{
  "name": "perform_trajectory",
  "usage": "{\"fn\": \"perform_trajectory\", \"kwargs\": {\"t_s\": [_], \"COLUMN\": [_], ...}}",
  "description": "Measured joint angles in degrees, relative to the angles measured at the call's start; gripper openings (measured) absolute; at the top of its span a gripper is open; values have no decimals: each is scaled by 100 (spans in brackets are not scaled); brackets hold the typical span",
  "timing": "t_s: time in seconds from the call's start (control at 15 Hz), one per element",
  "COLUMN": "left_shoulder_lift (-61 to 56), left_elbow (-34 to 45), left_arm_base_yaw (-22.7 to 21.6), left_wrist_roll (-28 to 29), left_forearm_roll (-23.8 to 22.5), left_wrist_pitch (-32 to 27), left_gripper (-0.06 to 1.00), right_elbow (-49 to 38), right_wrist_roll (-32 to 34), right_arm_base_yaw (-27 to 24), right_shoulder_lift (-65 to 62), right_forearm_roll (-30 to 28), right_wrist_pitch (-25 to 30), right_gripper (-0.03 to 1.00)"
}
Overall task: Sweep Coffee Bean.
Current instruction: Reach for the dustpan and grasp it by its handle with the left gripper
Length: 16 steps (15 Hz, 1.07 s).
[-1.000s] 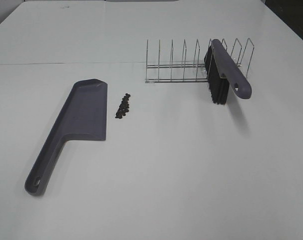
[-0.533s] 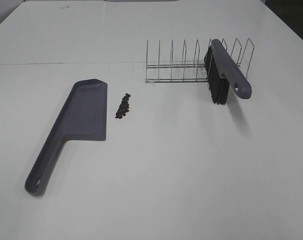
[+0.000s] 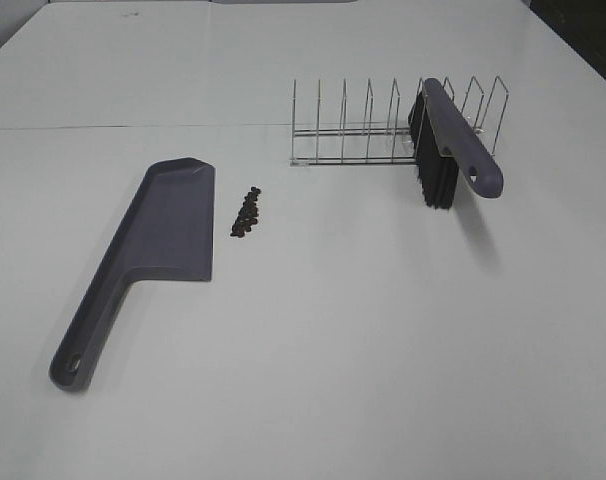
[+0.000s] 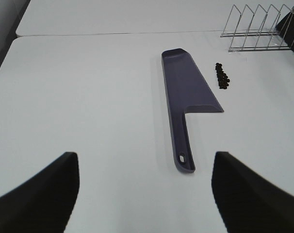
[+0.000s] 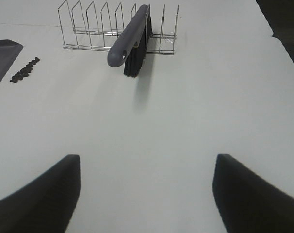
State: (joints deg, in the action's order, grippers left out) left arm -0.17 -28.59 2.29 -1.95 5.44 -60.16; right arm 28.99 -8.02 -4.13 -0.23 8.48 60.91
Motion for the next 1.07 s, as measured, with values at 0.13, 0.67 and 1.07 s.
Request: {"fn": "perform_trajectory", "kwargs": {"t_s": [0.13, 0.67, 1.07], "left_shoulder_lift": [0, 0, 0], "left_elbow": [0, 0, 0], "left_arm_base_yaw": [0, 0, 0], "left_wrist_roll": [0, 0, 0], "left_forearm_roll": [0, 0, 0], "left_wrist_pitch": [0, 0, 0], "left_gripper": [71, 71, 71], "right_elbow": [0, 0, 0], "right_wrist_roll": [0, 0, 0], "right_arm_base_yaw": [0, 0, 0], "right_shoulder_lift": [0, 0, 0], "right_forearm_roll": [0, 0, 0], "right_wrist_pitch": [0, 0, 0], "right_gripper": [67, 67, 67]}}
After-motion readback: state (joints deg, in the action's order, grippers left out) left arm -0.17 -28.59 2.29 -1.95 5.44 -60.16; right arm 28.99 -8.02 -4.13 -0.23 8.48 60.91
